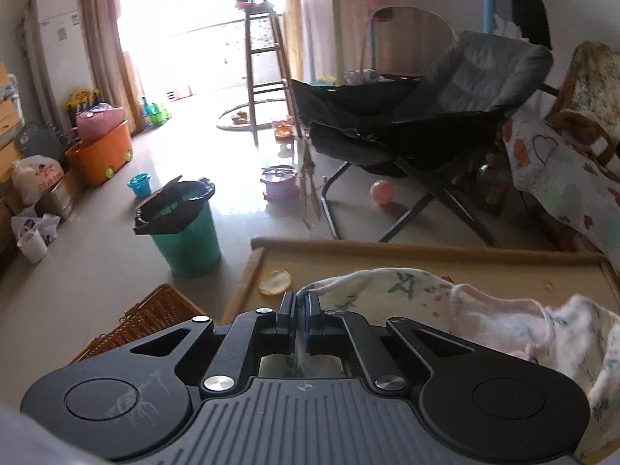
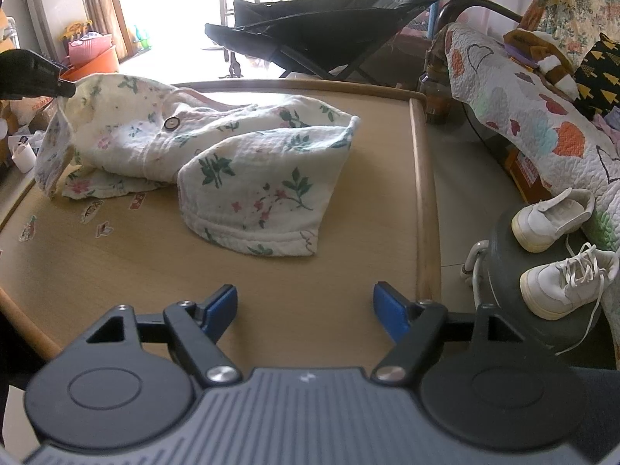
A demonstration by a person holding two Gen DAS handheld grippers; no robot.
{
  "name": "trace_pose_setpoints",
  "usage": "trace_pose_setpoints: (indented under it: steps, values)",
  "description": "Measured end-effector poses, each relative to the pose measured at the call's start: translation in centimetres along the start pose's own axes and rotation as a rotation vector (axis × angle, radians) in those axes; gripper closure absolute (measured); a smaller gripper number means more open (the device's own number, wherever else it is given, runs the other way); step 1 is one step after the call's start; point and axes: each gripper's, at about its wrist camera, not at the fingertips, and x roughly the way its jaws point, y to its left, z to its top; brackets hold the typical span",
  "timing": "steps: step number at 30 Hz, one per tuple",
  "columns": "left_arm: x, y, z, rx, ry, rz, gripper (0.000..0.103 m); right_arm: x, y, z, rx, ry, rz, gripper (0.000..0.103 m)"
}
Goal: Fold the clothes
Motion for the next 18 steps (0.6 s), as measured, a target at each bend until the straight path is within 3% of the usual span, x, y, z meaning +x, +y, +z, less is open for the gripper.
trace_pose_setpoints:
  steps: [4, 15, 18]
  values:
    - [1.1, 0.6, 0.6, -0.039, 0.020, 0.002, 0.099, 0.0, -0.1, 0.0, 0.005, -0.001, 0.001, 0.026]
    - [6.1, 1.1, 1.4, -0.004, 0.073, 0.022, 0.098, 0.2, 0.1, -0.1, -0.007, -0.003, -0.020, 0.026]
    - [7.4, 1.4, 1.1, 0.006, 0.096, 0.034, 0.087, 0.3, 0.2, -0.1, -0.019, -0.002, -0.030, 0.025]
